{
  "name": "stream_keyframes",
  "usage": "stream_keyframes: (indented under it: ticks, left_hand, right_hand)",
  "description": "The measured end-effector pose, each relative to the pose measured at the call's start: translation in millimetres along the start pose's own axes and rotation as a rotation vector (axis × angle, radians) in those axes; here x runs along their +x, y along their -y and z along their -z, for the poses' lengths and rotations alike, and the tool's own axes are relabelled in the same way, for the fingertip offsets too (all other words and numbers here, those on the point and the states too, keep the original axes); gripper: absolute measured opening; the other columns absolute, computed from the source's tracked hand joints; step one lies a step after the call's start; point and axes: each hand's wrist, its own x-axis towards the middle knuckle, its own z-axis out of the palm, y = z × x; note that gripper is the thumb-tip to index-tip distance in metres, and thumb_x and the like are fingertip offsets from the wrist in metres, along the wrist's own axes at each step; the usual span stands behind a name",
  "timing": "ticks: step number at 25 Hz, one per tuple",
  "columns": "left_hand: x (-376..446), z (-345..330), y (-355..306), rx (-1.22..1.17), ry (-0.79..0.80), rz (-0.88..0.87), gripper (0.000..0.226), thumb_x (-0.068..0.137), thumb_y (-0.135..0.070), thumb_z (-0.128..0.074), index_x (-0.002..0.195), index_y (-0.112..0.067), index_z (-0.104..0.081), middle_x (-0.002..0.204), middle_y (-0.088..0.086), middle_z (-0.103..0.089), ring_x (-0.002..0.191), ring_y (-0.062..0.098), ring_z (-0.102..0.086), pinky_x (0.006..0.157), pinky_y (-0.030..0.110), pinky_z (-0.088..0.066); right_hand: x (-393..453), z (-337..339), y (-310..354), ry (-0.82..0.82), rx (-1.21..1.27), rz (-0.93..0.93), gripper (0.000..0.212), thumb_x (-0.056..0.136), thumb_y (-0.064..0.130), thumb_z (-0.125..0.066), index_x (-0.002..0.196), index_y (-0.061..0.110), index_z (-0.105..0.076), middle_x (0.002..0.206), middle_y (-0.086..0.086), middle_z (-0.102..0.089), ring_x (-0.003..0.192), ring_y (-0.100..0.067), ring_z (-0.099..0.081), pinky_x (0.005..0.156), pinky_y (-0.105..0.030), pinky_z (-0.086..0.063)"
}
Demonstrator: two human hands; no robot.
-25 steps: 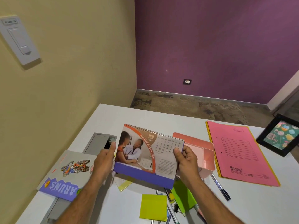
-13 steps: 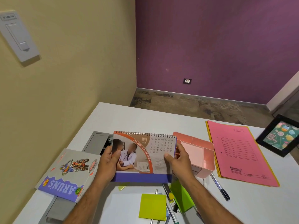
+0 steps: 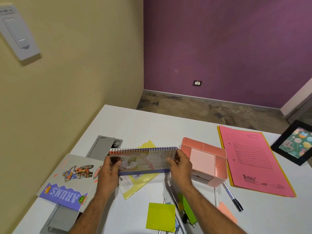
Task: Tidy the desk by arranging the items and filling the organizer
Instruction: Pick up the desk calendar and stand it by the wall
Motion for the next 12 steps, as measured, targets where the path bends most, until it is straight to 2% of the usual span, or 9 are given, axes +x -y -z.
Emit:
stream_keyframes:
  ticks: [2,4,6,8,10,12]
  left_hand:
    - [2,0,3,0.015,-0.004,0.004,0.018,0.099,-0.011,-0.052,0.114,-0.022,-0.053,0.094,-0.004,-0.067,0.077,-0.007,-0.067,0.054,0.008,-0.048]
    - [6,-1,9,0.075,-0.034,-0.004,0.023,0.098,-0.016,-0.055,0.121,-0.019,-0.056,0.111,0.005,-0.063,0.098,0.012,-0.067,0.068,0.015,-0.049]
    - [6,-3,12,0.133,-0.096,-0.044,0.031,0.095,-0.011,-0.059,0.126,-0.008,-0.058,0.127,0.01,-0.051,0.113,0.024,-0.056,0.08,0.011,-0.045]
    - [0,-5,9,0.11,-0.145,-0.049,0.038,0.093,-0.007,-0.062,0.13,-0.003,-0.057,0.127,0.01,-0.043,0.111,0.024,-0.054,0.076,0.002,-0.043]
    - [-5,-7,7,0.054,-0.183,-0.032,0.05,0.09,-0.01,-0.067,0.137,-0.009,-0.051,0.122,0.004,-0.041,0.108,0.018,-0.053,0.075,0.009,-0.048]
    - [-8,-8,7,-0.042,-0.218,0.005,0.055,0.085,-0.01,-0.073,0.135,-0.013,-0.049,0.117,0.005,-0.046,0.104,0.016,-0.054,0.07,0.012,-0.051]
  right_hand:
    - [1,-3,-6,-0.005,-0.052,-0.002,0.029,0.088,0.007,-0.068,0.108,0.027,-0.066,0.105,0.001,-0.065,0.098,-0.016,-0.063,0.073,-0.013,-0.052]
    - [1,-4,-10,-0.032,-0.09,0.004,0.031,0.088,0.011,-0.07,0.117,0.023,-0.067,0.106,-0.001,-0.06,0.096,-0.016,-0.062,0.08,-0.022,-0.055]
    - [-1,-2,-11,-0.066,-0.094,0.007,0.032,0.088,0.013,-0.071,0.119,0.023,-0.068,0.103,-0.002,-0.059,0.092,-0.013,-0.062,0.079,-0.019,-0.055]
    - [-3,-2,-11,-0.081,-0.055,-0.015,0.032,0.087,0.013,-0.072,0.117,0.022,-0.069,0.1,-0.001,-0.062,0.089,-0.01,-0.063,0.07,-0.007,-0.051]
    - [-5,-2,-10,-0.094,0.001,-0.066,0.032,0.085,0.013,-0.075,0.115,0.021,-0.066,0.095,-0.002,-0.064,0.086,-0.012,-0.064,0.061,-0.005,-0.051]
    - [-5,1,-8,-0.106,0.02,-0.114,0.03,0.081,0.013,-0.079,0.105,0.018,-0.061,0.089,-0.001,-0.064,0.081,-0.014,-0.063,0.058,-0.01,-0.051]
